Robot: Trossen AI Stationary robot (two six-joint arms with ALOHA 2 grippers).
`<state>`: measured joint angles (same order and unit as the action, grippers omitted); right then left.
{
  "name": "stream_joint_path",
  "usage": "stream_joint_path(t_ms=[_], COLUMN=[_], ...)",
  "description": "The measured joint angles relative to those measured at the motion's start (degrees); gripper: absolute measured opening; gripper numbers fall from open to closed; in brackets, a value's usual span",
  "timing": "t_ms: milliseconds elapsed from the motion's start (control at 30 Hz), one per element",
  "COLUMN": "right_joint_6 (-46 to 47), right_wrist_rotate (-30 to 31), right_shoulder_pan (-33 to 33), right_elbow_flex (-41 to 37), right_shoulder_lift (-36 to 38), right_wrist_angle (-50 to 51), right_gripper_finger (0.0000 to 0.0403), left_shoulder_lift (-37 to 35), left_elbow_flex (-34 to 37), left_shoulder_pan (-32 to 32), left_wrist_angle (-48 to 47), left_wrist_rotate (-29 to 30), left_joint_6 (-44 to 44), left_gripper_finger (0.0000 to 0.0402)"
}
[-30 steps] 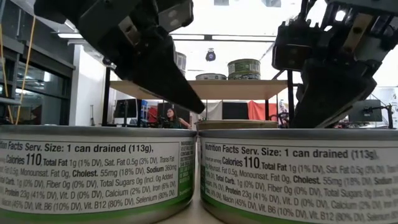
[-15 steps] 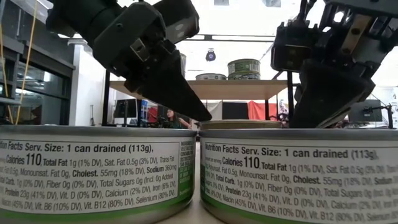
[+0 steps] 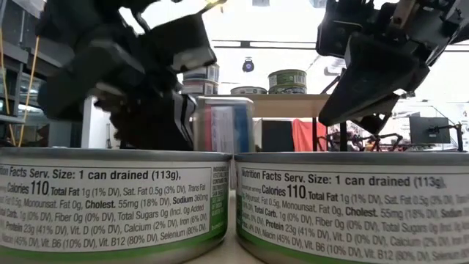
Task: Stack canned seafood by type on shelf
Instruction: Stack the blue-pink tuna can on top of the blue-pink tuna can on the shelf
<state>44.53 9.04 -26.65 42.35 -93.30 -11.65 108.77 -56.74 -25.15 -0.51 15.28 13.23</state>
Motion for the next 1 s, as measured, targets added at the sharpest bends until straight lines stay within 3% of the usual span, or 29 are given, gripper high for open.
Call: stream_joint_path(t_ms=[300, 467, 600, 767, 900, 1000], right_joint_6=[0.0, -4.1, -16.1, -28.4, -37.4, -43.8], right_wrist_rotate=[-0.1, -2.2, -2.8, -0.5, -9.9, -15.5], right_shoulder_pan=[0.0, 0.0, 0.2, 2.5, 6.0, 8.3], right_elbow_flex=[0.0, 4.3, 15.0, 27.8, 36.4, 44.3], right_shoulder_lift=[0.0, 0.0, -0.1, -1.5, -3.6, -7.1], right_wrist_angle=[-3.5, -1.6, 11.3, 28.4, 38.6, 48.8], right_gripper_finger=[0.0, 0.0, 0.0, 0.0, 0.0021, 0.0074], left_shoulder_lift=[-0.3, -2.5, -6.2, -15.3, -22.5, -25.5], left_elbow_flex=[-0.2, -0.2, 0.7, 9.4, 17.1, 19.3], left_shoulder_pan=[-0.9, -1.9, -2.7, -5.4, -11.1, -15.1], left_wrist_angle=[-1.7, -10.0, -17.8, -12.9, -7.0, -5.4], left_wrist_rotate=[0.3, 0.0, 1.9, 7.9, 17.5, 24.4], left_joint_6=[0.2, 3.4, 6.7, 20.8, 36.3, 43.8], left_gripper_finger=[0.0, 0.0, 0.0, 0.0, 0.0, 0.0])
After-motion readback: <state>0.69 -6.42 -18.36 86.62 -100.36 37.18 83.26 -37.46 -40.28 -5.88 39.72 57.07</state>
